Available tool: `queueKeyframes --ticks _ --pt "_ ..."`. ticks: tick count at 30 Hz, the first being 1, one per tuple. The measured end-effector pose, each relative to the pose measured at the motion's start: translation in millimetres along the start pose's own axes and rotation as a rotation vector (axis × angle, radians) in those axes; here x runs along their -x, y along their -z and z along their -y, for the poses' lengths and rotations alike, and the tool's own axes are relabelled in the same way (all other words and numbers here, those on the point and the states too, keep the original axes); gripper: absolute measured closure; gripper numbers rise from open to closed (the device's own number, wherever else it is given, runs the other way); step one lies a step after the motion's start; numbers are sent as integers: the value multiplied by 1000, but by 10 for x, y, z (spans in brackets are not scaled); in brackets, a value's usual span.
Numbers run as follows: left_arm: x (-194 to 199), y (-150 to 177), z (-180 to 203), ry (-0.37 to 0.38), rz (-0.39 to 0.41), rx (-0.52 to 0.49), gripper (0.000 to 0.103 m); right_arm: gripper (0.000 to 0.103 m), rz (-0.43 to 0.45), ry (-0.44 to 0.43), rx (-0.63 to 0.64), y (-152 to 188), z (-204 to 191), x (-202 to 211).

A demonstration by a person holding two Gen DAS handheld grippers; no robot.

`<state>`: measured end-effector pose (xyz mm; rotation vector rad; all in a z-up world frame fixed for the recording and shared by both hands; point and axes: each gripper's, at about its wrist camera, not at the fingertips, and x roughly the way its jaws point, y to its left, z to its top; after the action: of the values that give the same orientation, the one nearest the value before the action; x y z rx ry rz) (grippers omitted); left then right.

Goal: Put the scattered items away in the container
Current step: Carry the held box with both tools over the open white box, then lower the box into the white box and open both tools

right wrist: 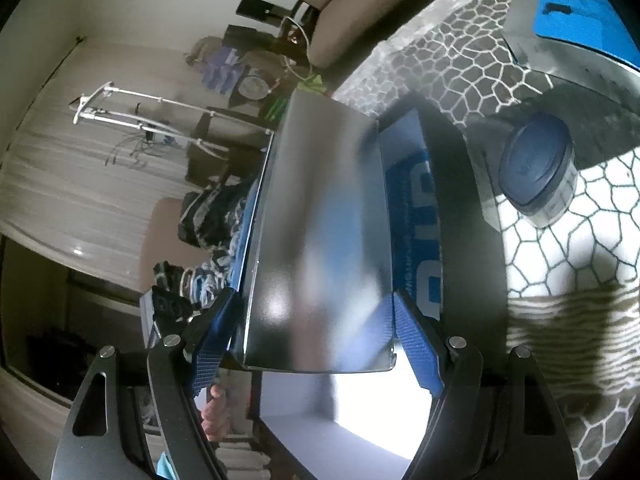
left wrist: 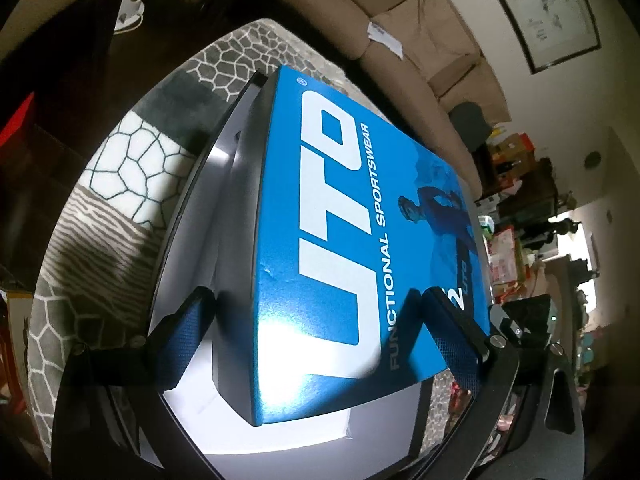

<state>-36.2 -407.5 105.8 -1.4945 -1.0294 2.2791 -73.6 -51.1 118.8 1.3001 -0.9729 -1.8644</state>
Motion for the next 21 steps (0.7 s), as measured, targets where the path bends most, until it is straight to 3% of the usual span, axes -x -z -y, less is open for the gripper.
queueKeyframes --ticks 6,9,14,21 --pt "-58 -37 -49 4 -1 9 1 22 -15 25 -12 -11 -21 -11" --pt "-83 -41 -24 -3 -5 -6 1 21 -44 80 -15 -28 -78 12" --pt "-127 -24 88 -19 -3 -39 1 19 -50 183 56 -34 -235 133" --pt "-168 -2 155 -46 -4 -57 1 19 -79 202 170 143 -484 327"
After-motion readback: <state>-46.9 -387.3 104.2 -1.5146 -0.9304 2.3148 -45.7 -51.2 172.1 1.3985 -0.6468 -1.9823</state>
